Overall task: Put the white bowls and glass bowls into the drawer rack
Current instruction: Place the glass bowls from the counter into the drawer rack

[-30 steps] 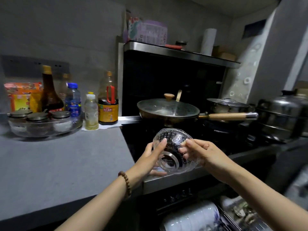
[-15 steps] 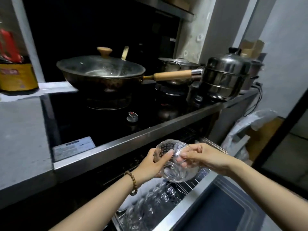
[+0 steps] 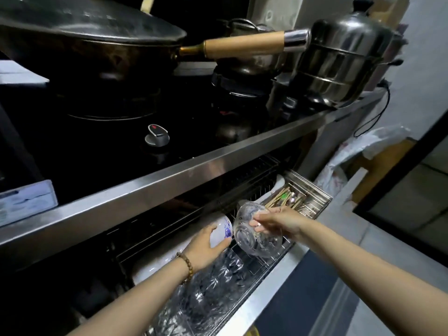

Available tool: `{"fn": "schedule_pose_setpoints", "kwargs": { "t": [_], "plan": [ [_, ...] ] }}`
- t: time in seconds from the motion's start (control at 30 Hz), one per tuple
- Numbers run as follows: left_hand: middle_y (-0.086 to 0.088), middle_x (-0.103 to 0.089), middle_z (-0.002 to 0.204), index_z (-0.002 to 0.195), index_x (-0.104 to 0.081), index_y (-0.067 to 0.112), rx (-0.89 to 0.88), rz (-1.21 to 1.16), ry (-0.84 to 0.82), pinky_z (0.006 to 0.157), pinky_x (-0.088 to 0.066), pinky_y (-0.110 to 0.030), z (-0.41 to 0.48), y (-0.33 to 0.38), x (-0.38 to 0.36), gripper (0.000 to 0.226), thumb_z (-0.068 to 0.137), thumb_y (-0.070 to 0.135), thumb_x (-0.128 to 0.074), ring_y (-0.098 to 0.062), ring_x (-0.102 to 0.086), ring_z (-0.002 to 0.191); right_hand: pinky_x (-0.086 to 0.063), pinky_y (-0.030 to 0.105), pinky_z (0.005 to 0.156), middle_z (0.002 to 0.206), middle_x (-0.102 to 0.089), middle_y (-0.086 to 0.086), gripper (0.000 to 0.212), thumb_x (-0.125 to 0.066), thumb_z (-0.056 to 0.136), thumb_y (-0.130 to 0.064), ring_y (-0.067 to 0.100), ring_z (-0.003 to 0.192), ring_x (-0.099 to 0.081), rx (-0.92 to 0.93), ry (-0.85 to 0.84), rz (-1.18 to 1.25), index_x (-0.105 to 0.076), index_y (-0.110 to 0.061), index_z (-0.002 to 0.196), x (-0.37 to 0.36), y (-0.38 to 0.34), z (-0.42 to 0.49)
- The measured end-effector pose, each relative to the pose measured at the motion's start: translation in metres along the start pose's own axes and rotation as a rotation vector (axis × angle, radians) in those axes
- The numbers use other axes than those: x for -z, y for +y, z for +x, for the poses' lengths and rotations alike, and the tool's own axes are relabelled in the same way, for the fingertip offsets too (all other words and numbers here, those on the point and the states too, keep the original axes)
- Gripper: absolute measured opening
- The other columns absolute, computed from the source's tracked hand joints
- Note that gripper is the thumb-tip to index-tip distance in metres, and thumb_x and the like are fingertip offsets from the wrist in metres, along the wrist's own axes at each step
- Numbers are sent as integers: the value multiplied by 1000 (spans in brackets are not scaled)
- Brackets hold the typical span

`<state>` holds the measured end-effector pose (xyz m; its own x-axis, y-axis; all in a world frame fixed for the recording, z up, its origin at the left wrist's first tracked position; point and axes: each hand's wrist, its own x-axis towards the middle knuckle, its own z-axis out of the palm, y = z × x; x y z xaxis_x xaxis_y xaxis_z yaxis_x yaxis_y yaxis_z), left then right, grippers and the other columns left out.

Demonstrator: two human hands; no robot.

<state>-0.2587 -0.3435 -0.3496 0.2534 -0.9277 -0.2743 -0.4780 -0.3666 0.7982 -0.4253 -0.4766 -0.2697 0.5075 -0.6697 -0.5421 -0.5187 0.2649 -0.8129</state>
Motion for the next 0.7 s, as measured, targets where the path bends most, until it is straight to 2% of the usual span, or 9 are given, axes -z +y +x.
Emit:
{"fn": "schedule_pose_setpoints", "kwargs": {
  "t": [0.1,0.2,0.4,0.5,0.6,0.7],
  "plan": [
    [-3,-23,155,146,-23,17,-9,218,-30,117,-18,-32,9,-20,-9,78,86,61,-45,-20,-18,143,-52,20,52,70,-68,5,10,-67,84,-14,14,57,-56,-103,0,-58,-69,-8,76,3,11,27],
    [-1,-13,158,148,-16,22,-21,337,-73,118,-7,-38,16,-31,-17,84,83,68,-41,-22,-4,146,-51,24,59,72,-63,4,20,-64,86,-21,15,60,-55,-199,-19,-141,-65,-2,93,4,22,50],
    [6,2,159,149,-7,28,-51,471,-105,114,14,-40,32,-49,-33,94,76,77,-38,-19,12,145,-45,24,60,73,-54,3,22,-52,94,-23,13,59,-49,-395,-98,-241,-55,-5,82,0,34,83],
    [6,2,159,149,-7,27,-72,486,-91,112,17,-39,36,-57,-38,94,76,78,-36,-19,16,144,-46,24,64,73,-54,3,21,-48,96,-23,13,60,-50,-412,-134,-277,-56,-4,91,-6,39,92],
    [7,3,159,149,-7,27,-94,500,-78,111,18,-38,37,-61,-40,95,75,78,-36,-19,17,144,-46,23,61,72,-55,2,23,-50,95,-24,12,58,-51,-407,-131,-298,-56,-7,83,-10,42,97],
    [7,4,159,149,-7,26,-104,507,-70,114,18,-39,37,-63,-41,94,76,78,-36,-18,18,144,-46,25,63,74,-57,4,19,-51,95,-22,14,61,-52,-415,-124,-290,-58,-6,88,-13,43,99]
  ]
}}
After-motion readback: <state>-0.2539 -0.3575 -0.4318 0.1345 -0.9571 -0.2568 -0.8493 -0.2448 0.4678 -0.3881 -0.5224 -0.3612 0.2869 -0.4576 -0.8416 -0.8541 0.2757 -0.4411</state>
